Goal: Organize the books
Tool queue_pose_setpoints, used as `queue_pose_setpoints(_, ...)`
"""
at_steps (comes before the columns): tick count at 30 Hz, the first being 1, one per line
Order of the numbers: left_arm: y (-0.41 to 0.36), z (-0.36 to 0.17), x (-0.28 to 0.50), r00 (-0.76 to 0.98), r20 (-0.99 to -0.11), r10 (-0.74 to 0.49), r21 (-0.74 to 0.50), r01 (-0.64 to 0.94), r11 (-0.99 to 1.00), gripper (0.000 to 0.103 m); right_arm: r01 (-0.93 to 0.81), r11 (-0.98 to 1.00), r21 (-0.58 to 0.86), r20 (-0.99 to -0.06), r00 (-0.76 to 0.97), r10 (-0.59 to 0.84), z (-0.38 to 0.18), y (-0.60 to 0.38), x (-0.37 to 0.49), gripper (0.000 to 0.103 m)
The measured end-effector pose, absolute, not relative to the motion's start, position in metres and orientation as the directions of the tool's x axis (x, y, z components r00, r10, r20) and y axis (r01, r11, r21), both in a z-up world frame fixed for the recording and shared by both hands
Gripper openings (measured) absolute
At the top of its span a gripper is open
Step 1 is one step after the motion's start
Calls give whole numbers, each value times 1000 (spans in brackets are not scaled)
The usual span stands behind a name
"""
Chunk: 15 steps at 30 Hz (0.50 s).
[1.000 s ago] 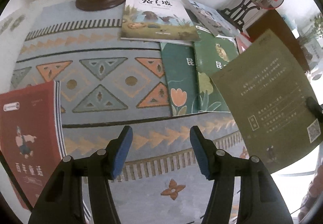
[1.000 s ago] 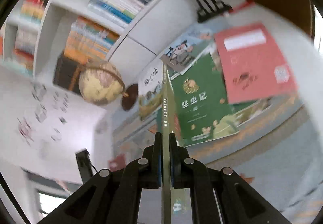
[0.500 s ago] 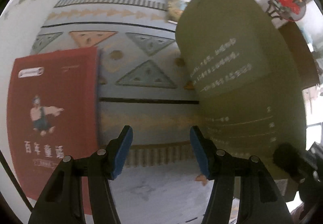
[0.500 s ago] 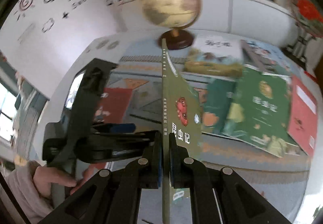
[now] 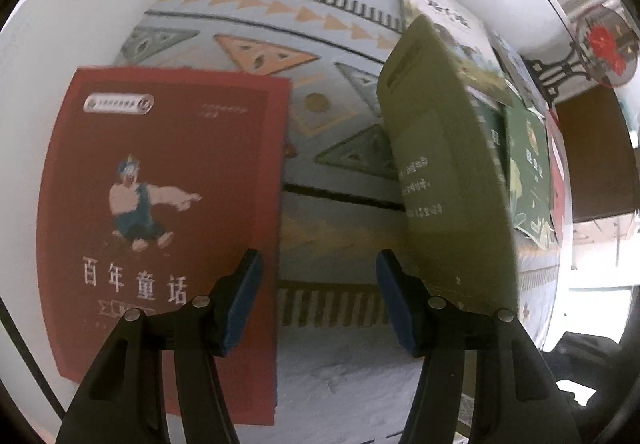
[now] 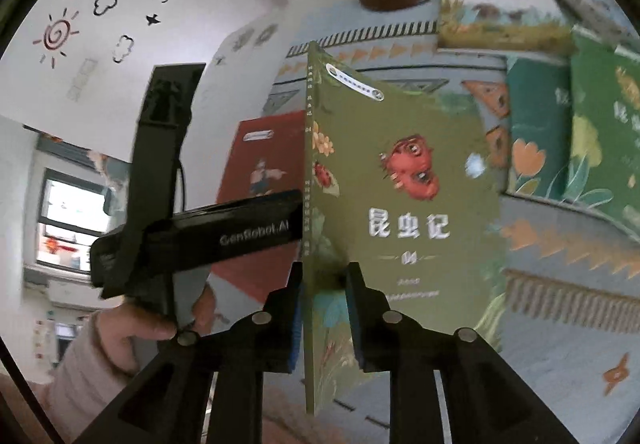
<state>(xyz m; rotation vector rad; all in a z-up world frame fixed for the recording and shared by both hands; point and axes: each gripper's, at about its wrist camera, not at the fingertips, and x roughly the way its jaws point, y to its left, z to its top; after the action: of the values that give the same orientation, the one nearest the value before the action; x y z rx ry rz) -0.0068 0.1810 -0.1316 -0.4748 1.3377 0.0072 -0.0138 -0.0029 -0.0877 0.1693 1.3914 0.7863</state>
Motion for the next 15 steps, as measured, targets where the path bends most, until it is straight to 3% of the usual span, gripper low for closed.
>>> queue_pose_setpoints(7, 185, -130, -7, 232, -949, -212, -273, -275, 922, 55, -336, 759, 558, -804, 9, 595, -84, -37, -1, 40)
queue_pose_setpoints(15, 180, -130, -16, 153, -975, -163, -201, -281, 938, 55, -258, 836, 484, -858, 50, 511, -114, -84, 45, 41)
